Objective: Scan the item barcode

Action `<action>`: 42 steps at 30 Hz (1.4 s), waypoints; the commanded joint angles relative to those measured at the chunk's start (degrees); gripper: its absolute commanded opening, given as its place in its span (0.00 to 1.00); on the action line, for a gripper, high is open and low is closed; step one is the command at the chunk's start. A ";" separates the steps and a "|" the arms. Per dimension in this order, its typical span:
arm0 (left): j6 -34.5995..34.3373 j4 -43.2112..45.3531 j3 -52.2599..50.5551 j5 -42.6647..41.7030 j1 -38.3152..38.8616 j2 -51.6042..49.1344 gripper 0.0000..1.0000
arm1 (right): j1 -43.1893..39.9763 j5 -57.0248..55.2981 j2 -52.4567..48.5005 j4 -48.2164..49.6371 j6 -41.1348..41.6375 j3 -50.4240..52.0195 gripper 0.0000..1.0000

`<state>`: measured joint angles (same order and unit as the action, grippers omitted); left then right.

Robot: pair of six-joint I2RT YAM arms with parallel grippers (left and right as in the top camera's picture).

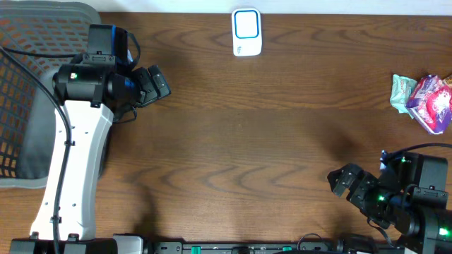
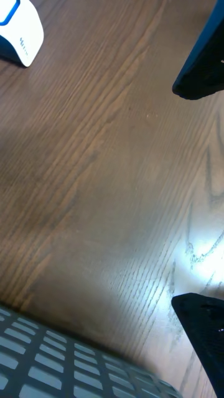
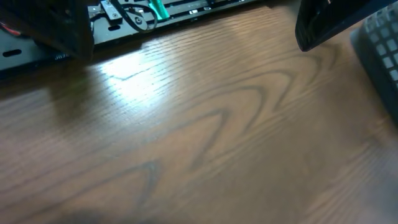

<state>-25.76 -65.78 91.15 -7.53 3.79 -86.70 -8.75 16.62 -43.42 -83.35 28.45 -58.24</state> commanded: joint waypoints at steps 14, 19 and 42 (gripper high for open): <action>-0.48 -0.17 0.04 0.33 -0.20 -0.13 0.99 | 0.59 -1.53 0.28 10.38 -8.81 0.57 0.99; -0.48 -0.17 0.04 0.33 -0.20 -0.13 0.99 | 0.59 -1.55 0.31 11.30 -9.79 0.57 0.99; -0.48 -0.17 0.04 0.33 -0.20 -0.13 0.99 | 0.61 4.76 27.08 56.33 -20.81 30.60 0.99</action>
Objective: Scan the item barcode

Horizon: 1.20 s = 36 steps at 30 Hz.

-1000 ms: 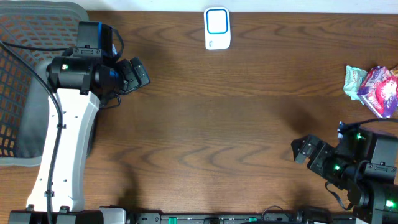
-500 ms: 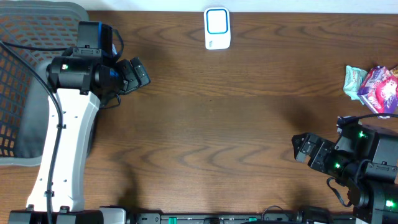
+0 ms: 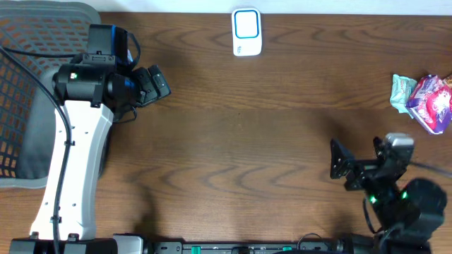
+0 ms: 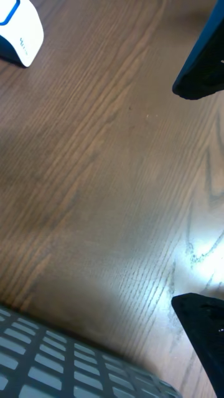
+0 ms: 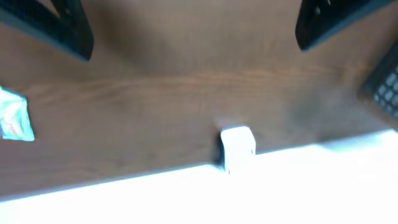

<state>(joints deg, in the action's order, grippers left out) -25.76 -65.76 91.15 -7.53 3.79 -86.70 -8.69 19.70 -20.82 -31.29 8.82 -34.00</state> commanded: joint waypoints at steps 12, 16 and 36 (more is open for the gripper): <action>-0.48 -0.20 0.04 0.33 -0.20 -0.13 0.99 | 1.97 -1.77 18.78 22.88 -1.20 24.15 0.99; -0.48 -0.20 0.04 0.31 -0.20 -0.13 0.99 | 4.02 -5.60 20.55 27.30 -1.20 27.89 0.99; -0.48 -0.20 0.04 0.33 -0.20 -0.13 0.99 | 5.84 -14.27 20.55 36.15 -1.92 33.73 0.99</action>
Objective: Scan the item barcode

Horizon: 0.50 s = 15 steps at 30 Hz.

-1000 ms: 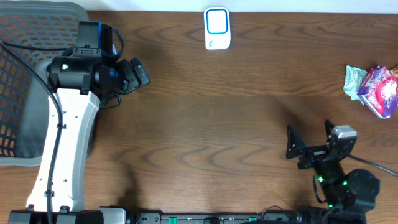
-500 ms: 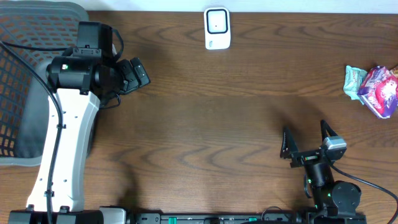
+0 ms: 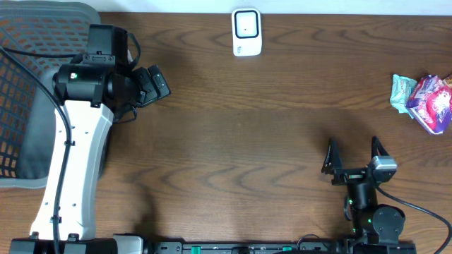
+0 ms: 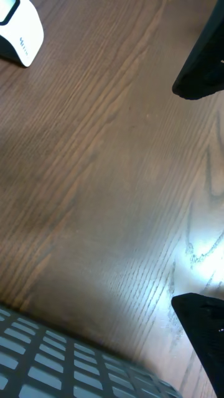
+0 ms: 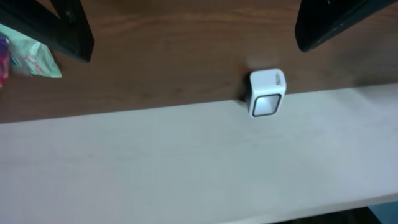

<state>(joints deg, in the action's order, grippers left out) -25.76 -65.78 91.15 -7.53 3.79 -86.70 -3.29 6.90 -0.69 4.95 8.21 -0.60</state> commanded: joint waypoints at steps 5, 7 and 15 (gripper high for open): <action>-0.48 -0.17 0.04 0.33 -0.20 -0.13 0.99 | 0.33 -3.67 0.42 -6.54 -3.34 0.33 0.99; -0.48 -0.17 0.04 0.31 -0.20 -0.13 0.99 | 0.35 -4.87 0.42 -9.40 -2.84 0.31 0.99; -0.48 -0.17 0.04 0.33 -0.20 -0.13 0.99 | 0.44 -4.85 0.42 -9.31 -2.91 0.31 0.99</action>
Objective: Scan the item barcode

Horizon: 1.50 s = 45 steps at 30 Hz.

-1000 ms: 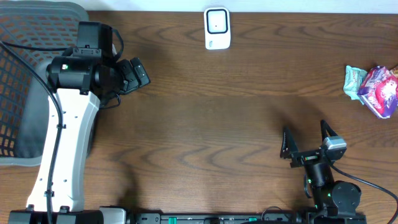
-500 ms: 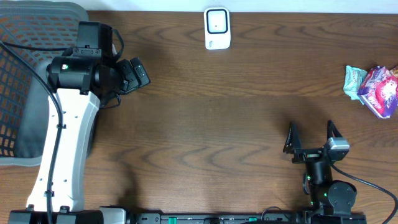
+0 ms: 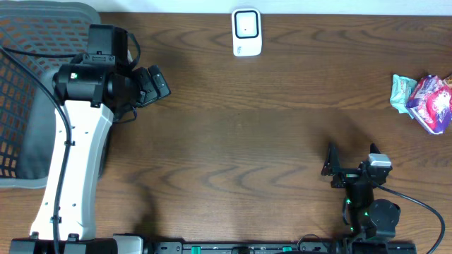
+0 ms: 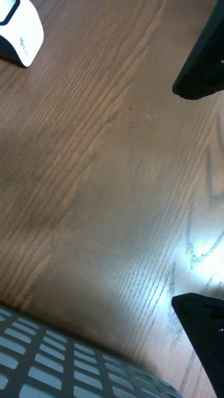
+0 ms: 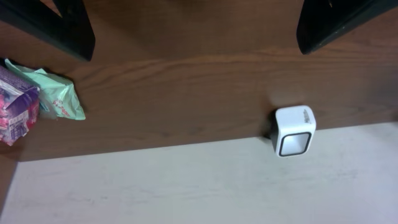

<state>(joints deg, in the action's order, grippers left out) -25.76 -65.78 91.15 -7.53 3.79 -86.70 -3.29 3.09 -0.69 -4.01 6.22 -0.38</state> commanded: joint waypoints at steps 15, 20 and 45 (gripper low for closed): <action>-0.48 -0.17 0.04 0.33 -0.20 -0.13 0.99 | -0.13 -1.09 0.42 -0.26 -0.94 0.07 0.99; -0.48 -0.17 0.04 0.33 -0.20 -0.13 0.99 | -0.13 -1.09 0.42 -0.26 -0.94 0.07 0.99; -0.02 -0.17 0.02 0.90 -0.24 0.92 0.99 | -0.13 -1.09 0.42 -0.26 -0.94 0.07 0.99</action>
<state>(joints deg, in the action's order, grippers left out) -25.74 -65.78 91.15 -7.51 3.79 -86.70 -3.31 2.92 -0.69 -3.99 5.80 -0.38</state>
